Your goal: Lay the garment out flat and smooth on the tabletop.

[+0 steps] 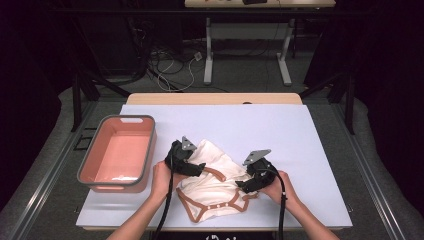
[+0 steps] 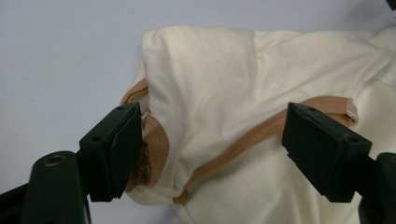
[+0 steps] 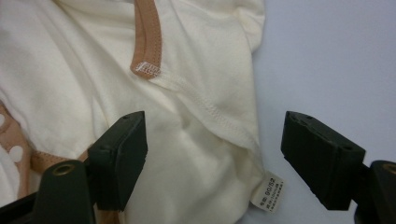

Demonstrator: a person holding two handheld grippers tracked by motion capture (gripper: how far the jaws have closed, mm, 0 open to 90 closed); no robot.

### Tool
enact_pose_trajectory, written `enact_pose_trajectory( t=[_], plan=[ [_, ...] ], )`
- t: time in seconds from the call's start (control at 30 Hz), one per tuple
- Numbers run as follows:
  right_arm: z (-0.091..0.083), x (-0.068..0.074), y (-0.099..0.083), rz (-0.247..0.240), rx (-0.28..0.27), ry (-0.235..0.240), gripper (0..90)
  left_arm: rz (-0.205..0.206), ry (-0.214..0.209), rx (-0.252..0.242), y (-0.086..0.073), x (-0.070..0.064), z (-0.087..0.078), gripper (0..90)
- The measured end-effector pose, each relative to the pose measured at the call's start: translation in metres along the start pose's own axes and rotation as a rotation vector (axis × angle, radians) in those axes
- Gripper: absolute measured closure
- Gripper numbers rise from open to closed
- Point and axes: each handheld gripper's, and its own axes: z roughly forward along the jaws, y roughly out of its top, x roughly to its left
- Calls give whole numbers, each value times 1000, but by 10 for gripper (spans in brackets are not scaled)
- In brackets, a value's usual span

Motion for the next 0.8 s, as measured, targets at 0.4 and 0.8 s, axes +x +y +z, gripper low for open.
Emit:
enact_pose_trajectory(
  t=[0.4, 0.8],
  plan=[
    [-2, 4, 3, -24, -11, -15, 265, 5, -39, -27, -37, -14, -19, 144],
    [-5, 13, 11, -77, -46, -51, 505, 14, -90, 19, -62, -19, -24, 224]
  ],
)
